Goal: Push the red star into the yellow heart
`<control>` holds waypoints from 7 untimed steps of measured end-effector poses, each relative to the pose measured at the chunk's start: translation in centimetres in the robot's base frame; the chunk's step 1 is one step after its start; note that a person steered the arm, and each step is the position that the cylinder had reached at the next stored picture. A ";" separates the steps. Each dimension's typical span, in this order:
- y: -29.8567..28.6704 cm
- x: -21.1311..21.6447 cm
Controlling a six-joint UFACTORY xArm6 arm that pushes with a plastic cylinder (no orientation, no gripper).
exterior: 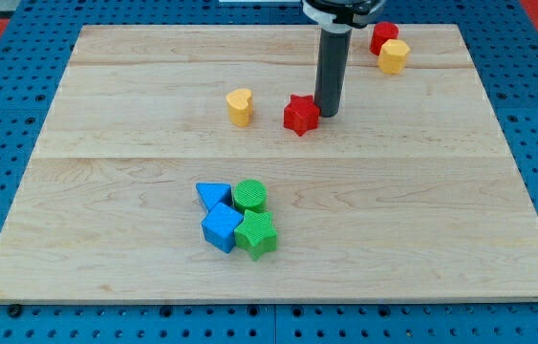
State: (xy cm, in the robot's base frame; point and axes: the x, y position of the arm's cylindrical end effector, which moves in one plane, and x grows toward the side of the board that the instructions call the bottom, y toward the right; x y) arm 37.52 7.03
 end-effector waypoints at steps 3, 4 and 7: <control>-3.9 0.5; -5.7 0.3; 9.9 -0.2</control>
